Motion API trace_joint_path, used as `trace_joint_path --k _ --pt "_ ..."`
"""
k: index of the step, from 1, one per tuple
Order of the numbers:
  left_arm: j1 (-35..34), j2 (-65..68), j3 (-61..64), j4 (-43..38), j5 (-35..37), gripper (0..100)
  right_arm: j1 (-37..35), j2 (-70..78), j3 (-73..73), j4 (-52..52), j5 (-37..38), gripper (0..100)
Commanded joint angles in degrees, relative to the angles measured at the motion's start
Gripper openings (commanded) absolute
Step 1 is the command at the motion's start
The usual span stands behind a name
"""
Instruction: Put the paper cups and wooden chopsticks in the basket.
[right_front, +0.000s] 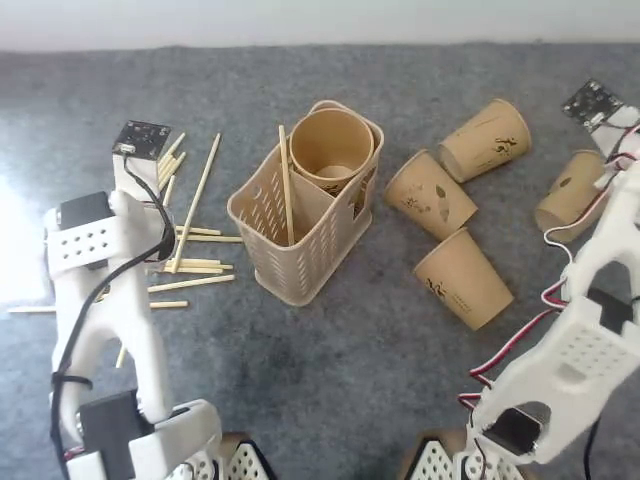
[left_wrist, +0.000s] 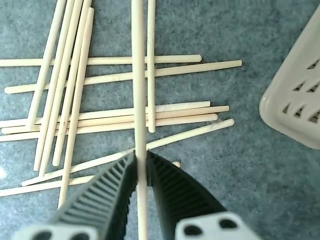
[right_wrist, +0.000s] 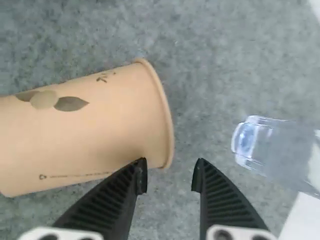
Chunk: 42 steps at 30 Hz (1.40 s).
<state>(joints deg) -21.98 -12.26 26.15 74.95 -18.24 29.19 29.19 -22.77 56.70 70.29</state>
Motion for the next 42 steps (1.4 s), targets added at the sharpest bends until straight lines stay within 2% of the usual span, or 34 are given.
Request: trace_joint_path --k 1,9,16,23,26,30,36,42 --pt "0.35 -2.20 -0.31 -0.97 1.58 1 -0.48 3.30 -7.74 -0.22 0.70 16.5" --pt "0.53 -2.20 -0.48 -0.97 1.58 1 -1.98 14.20 -20.57 14.81 5.36 16.5" --pt "3.16 -2.20 -0.48 -0.97 3.96 1 -4.09 18.07 -27.43 31.69 15.38 16.0" --pt "5.71 -2.20 -0.57 -0.97 4.40 1 -4.00 18.15 -28.40 40.22 23.56 4.1" --pt "5.45 -2.20 -0.57 -1.05 4.40 1 -4.00 18.07 -28.48 40.22 22.07 4.2" --pt "5.36 -2.20 -0.40 -1.05 4.40 1 -3.21 16.04 -31.12 40.57 16.44 4.3" --pt "5.71 -2.11 -0.48 -1.05 4.40 1 -0.48 14.73 -40.00 39.52 9.58 19.1" --pt "5.45 -2.11 -0.31 -1.05 4.40 1 -2.95 17.54 -40.09 38.46 6.95 20.6"
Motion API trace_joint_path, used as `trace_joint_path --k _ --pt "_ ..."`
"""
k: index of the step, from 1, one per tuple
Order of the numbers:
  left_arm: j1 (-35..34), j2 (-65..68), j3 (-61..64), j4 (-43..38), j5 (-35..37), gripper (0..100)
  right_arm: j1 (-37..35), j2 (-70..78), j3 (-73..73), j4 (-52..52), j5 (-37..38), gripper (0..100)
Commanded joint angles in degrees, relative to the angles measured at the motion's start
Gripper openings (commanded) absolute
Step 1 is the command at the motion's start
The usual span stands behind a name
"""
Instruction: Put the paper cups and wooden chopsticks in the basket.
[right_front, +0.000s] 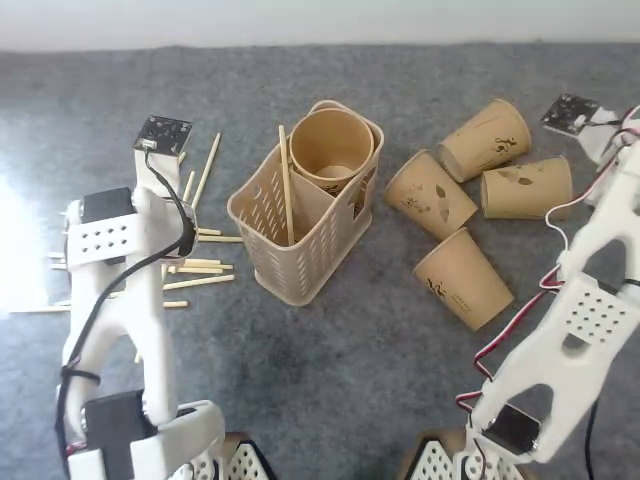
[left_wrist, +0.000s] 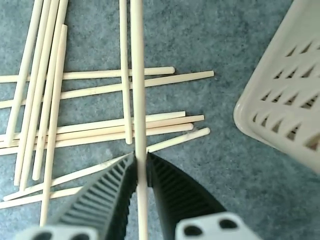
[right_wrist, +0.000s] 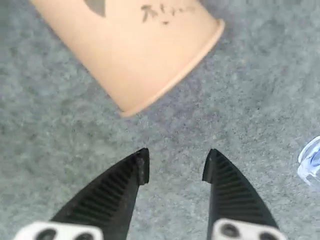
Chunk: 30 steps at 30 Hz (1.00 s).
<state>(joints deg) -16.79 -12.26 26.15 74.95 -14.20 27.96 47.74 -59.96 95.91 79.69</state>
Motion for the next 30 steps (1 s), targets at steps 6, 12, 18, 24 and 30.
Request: trace_joint_path --k 6,12,18,24,30 --pt "0.18 -2.11 -0.22 -0.97 0.35 1 -6.55 -4.09 -3.16 -0.66 -16.53 20.6" --pt "0.44 -2.11 2.07 -3.08 1.85 1 -7.78 -6.02 -3.25 3.30 -48.09 20.5" --pt "0.53 -2.11 5.14 -5.54 2.11 1 -7.25 -7.34 -4.31 4.09 -51.25 20.5" --pt "0.62 -2.11 5.32 -5.80 2.46 1 -7.60 -11.91 -4.40 4.97 -50.99 20.4" --pt "0.53 -2.20 6.90 -5.89 4.57 1 -9.54 -10.59 -3.25 4.26 -51.34 20.4"
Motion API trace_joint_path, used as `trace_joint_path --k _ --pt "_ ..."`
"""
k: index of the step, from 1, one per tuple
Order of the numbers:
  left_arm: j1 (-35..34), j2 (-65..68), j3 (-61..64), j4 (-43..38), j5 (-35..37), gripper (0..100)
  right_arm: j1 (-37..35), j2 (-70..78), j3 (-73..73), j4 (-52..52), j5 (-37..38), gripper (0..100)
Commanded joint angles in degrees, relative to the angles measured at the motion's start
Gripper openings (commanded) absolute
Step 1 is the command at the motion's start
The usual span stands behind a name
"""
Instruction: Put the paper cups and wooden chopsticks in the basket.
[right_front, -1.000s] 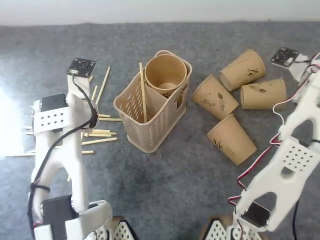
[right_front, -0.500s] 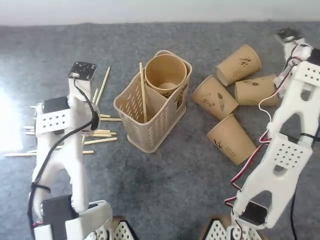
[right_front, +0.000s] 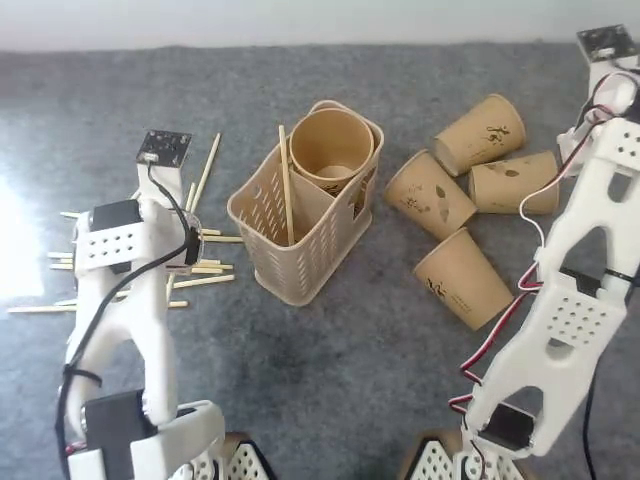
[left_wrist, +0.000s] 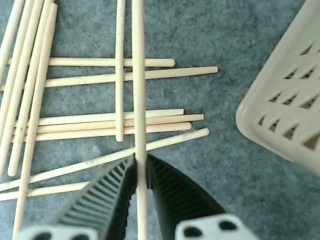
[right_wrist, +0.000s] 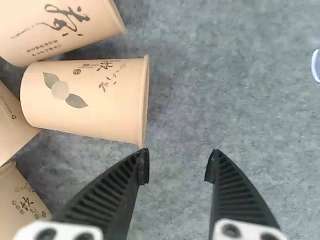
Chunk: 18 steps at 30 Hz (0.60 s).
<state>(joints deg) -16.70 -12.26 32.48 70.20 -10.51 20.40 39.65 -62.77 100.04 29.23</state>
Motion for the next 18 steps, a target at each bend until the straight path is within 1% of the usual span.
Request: trace_joint_path --k 1,7,14,16,18 --pt "0.44 -2.20 0.84 -1.14 0.88 1 -2.59 -1.71 -0.44 0.13 -0.88 20.4" --pt "0.09 -2.20 0.92 -1.23 0.97 1 -5.32 3.03 -0.70 0.22 -0.97 20.4" --pt "0.26 -2.55 2.42 -3.69 0.97 1 -4.88 8.22 -0.70 -1.71 -0.97 20.3" --pt "0.44 -2.55 3.38 -4.92 0.97 1 -4.88 9.89 -0.70 -1.71 -0.97 17.0" --pt "0.44 -2.55 4.00 -5.89 0.97 1 -4.88 11.12 -0.70 -1.80 -0.53 11.1"
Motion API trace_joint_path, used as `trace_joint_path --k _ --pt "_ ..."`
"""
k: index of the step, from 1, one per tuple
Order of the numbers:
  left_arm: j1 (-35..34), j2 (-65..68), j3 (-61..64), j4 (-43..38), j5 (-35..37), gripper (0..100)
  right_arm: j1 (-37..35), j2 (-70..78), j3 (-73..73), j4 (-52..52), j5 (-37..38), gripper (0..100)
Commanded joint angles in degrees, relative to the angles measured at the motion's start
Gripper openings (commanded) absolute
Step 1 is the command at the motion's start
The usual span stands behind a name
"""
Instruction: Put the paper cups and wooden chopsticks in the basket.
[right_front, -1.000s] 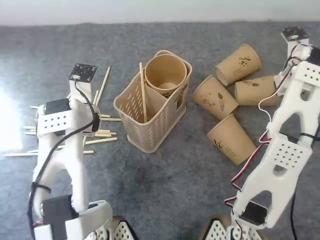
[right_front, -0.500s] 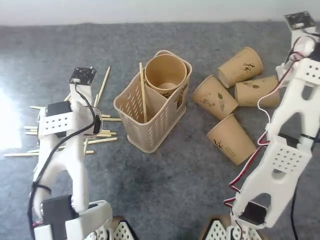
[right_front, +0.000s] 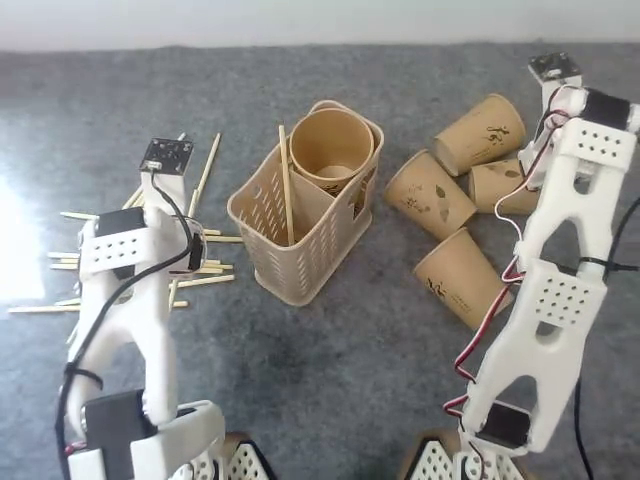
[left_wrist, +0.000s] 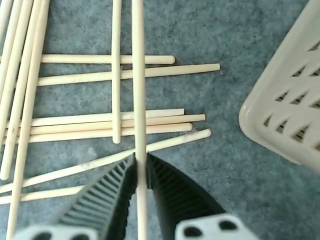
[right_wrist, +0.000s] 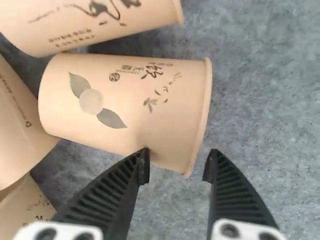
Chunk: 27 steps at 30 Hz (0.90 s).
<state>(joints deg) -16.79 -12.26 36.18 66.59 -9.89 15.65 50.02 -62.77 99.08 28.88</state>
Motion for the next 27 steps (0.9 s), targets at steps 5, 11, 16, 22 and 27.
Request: trace_joint_path --k 5,11,16,22,27 --pt "0.53 -2.55 0.13 -2.29 0.35 1 -0.40 1.80 -0.70 -1.10 1.85 0.8" --pt "0.53 -2.55 0.13 -2.29 0.35 1 -0.13 0.13 -2.29 1.01 5.19 0.9" --pt "0.53 -2.29 0.13 -2.29 0.35 1 1.63 -6.90 -6.86 1.80 5.10 0.9" --pt "0.53 -2.20 0.22 -2.29 0.35 1 1.36 -12.26 -6.24 1.89 5.10 0.9" --pt "0.53 -2.29 0.22 -2.29 0.35 1 1.19 -13.14 -6.15 1.89 3.52 0.9"
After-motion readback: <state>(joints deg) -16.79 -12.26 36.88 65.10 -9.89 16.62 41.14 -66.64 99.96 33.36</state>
